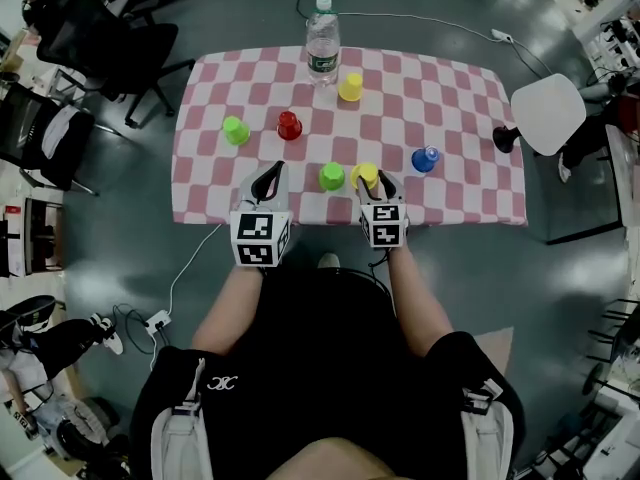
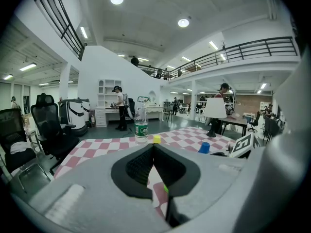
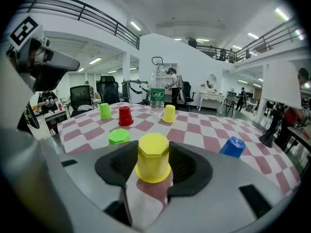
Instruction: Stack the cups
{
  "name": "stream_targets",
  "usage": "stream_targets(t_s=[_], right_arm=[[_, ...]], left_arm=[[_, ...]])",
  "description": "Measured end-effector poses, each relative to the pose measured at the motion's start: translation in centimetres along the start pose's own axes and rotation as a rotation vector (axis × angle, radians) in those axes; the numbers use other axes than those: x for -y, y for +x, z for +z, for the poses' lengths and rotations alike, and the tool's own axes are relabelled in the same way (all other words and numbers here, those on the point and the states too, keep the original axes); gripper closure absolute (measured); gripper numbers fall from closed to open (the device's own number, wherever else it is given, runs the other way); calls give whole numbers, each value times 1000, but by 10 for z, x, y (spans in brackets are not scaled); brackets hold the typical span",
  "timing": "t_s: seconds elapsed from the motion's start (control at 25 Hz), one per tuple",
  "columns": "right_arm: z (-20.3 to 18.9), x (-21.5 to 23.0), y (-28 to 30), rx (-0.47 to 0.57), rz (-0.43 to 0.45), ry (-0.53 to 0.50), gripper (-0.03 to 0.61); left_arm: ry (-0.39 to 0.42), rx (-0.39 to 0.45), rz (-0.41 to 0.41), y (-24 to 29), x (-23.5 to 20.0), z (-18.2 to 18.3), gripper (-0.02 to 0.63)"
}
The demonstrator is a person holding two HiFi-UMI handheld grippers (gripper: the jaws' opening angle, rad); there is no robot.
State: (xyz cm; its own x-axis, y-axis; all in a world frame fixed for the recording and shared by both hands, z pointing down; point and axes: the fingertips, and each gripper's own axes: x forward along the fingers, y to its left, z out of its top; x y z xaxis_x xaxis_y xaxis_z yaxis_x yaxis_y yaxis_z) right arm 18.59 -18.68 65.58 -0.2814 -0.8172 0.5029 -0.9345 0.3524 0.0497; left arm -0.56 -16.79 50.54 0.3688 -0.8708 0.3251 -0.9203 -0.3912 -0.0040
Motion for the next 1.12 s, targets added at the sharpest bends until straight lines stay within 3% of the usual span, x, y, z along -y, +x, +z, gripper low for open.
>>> stream_targets(t_s=[0.88,1.12], right_arm=[[-19,-14,12,-18,1,3,376],[-16,-14,12,-19,40,18,373]], left_arm=[[-18,-7,6,3,-7,-8,598],[-4,1,-3,6,2,-5,598]])
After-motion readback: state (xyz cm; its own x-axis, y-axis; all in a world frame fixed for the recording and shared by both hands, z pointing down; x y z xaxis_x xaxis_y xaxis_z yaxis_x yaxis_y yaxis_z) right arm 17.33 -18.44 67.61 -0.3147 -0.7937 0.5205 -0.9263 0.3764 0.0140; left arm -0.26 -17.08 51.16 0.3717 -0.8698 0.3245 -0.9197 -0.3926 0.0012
